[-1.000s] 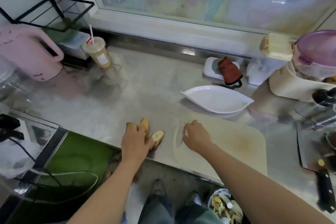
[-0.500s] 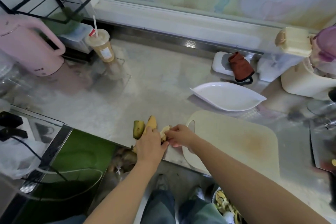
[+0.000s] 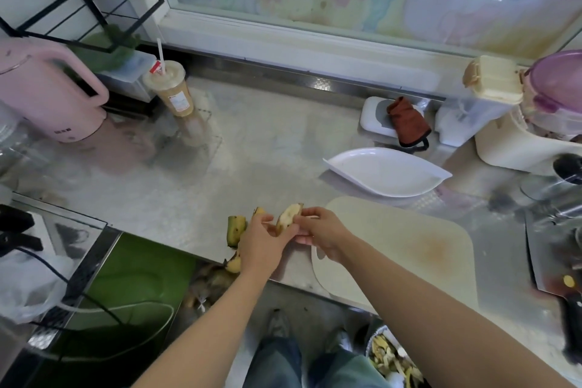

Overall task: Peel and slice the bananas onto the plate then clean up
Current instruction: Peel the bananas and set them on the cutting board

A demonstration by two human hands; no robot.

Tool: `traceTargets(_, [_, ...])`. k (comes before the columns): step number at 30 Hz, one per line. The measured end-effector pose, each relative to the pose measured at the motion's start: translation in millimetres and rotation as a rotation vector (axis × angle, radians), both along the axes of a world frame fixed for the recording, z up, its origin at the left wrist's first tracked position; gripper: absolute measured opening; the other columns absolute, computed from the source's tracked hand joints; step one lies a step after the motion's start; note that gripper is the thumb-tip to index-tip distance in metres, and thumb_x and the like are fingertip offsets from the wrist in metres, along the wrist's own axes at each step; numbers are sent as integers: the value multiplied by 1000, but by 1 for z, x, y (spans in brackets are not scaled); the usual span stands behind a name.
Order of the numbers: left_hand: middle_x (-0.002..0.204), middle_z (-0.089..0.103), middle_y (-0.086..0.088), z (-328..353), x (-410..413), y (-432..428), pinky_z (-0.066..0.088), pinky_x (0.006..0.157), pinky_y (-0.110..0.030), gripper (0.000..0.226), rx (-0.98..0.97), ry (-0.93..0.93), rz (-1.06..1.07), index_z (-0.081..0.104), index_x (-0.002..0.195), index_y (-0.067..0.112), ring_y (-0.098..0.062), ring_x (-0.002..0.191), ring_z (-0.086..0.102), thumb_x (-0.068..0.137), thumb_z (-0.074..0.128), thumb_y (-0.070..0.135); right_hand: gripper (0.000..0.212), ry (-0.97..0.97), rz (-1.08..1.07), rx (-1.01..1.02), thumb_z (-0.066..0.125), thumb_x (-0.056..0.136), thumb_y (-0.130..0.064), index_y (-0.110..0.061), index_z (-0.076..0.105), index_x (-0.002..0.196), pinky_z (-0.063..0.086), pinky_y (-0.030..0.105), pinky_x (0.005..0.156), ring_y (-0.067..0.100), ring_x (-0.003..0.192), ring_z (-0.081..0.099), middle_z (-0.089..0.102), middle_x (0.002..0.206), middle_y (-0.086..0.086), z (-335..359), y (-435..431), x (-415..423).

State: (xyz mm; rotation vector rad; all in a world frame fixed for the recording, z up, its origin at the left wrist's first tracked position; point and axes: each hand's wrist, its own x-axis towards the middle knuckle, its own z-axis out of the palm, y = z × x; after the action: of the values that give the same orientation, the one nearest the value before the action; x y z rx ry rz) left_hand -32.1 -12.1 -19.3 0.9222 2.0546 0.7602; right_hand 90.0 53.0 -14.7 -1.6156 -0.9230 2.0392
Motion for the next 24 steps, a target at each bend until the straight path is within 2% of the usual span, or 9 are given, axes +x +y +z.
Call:
traceTargets(3, [88,73,-1,1,-5,12,60,71,-32,43,-20,-386,130,67,108,8,-14,69,67,75,81,31,18,8,5,17,61,90,-5,-5,57,107,58,29,71,20,74,65,67,90,17,7,6,4])
traceTargets(5, [87,73,-4,0,-8,13,59,65,-29,38,-37,-451,108,69,105,8,-14,66,65,74,82,25,17,14,25,23,57,89,1,-4,59,106,57,31,74,22,76,65,66,91,18,9,7,6])
traceTargets(7, [87,73,-5,-2,-10,13,56,62,-26,36,-44,-481,72,70,103,8,-12,63,63,74,82,25,19,-19,40,51,55,88,5,-1,61,104,57,27,67,19,68,63,65,84,15,10,7,8])
traceTargets(10, [88,74,-7,-1,-11,12,58,68,-28,30,-12,-581,61,71,102,7,-13,69,65,79,78,24,20,-94,35,118,55,86,4,2,65,102,55,24,59,17,63,62,64,79,12,9,8,11])
traceTargets(15, [92,74,-4,1,-13,12,58,73,-29,14,42,-598,-15,72,99,14,-14,81,68,90,65,22,18,42,28,56,61,91,-9,1,67,105,59,26,71,12,65,67,69,80,9,11,11,12])
traceTargets(20, [87,74,0,2,-6,12,59,76,-33,7,90,-522,-63,72,93,22,-14,83,68,87,70,26,21,-18,46,54,59,93,-10,6,66,104,51,17,51,8,54,63,65,77,11,15,13,6])
traceTargets(24, [78,71,9,2,-3,14,57,67,-22,11,117,-405,-32,69,89,27,-7,74,67,81,77,26,22,-58,40,121,58,92,-6,12,65,101,54,20,53,19,62,63,64,84,19,13,13,4])
